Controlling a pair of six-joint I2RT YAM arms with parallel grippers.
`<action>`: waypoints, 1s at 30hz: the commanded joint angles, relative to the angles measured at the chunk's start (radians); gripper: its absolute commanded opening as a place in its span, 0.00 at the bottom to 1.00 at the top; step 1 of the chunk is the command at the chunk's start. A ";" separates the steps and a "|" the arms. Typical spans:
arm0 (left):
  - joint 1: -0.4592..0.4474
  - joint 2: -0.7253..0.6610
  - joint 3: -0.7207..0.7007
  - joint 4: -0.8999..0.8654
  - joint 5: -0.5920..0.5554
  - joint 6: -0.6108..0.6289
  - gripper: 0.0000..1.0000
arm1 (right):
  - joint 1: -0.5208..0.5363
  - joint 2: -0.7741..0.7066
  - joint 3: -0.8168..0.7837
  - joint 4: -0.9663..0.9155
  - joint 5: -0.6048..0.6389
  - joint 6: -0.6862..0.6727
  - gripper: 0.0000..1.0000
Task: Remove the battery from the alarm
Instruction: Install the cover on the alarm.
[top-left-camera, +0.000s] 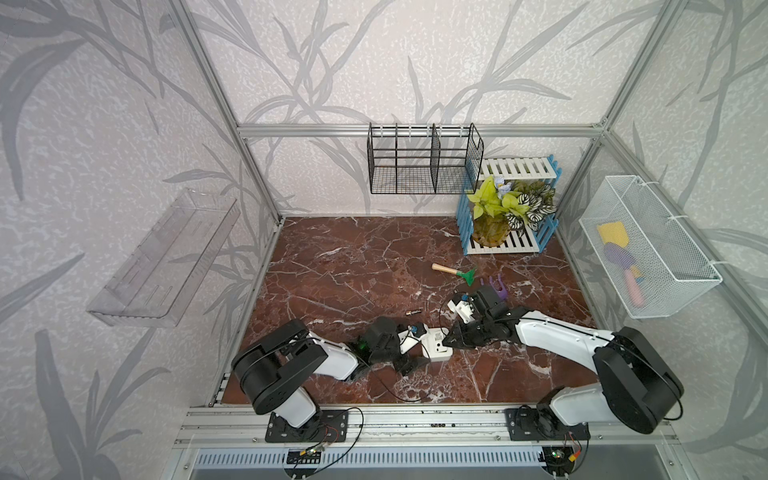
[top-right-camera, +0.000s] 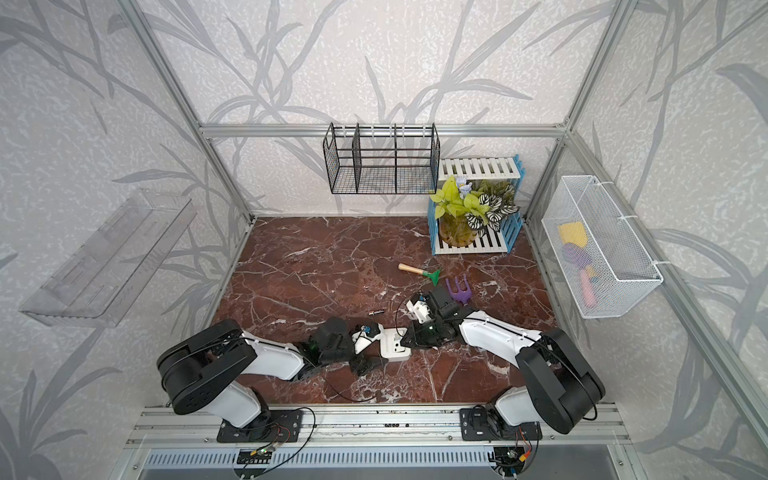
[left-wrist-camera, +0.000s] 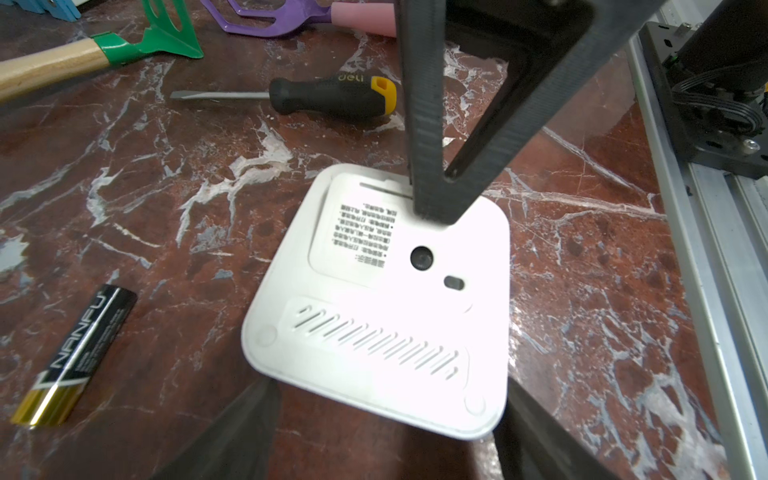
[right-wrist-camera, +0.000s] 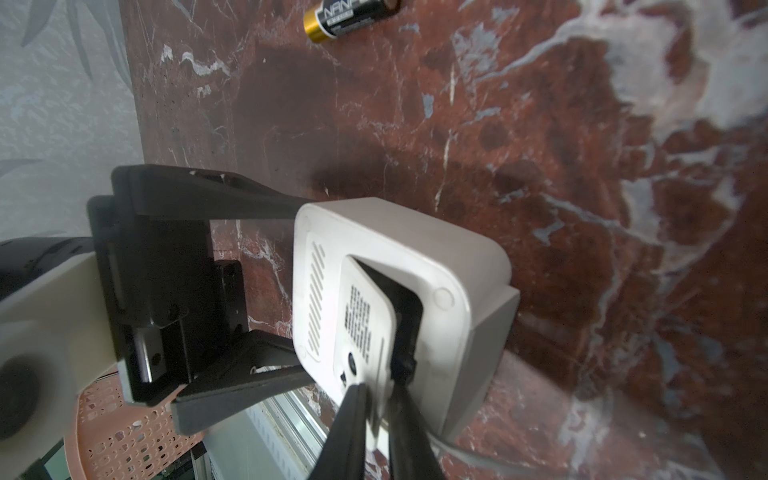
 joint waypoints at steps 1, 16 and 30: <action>0.002 -0.020 0.020 0.006 0.016 -0.010 0.83 | -0.004 0.015 0.018 -0.002 0.003 -0.014 0.15; 0.091 -0.260 0.030 -0.111 0.037 -0.122 1.00 | -0.004 0.024 0.016 0.010 0.003 -0.007 0.16; 0.121 -0.221 0.131 -0.174 0.232 -0.827 0.70 | -0.002 0.030 0.014 0.017 0.008 0.000 0.17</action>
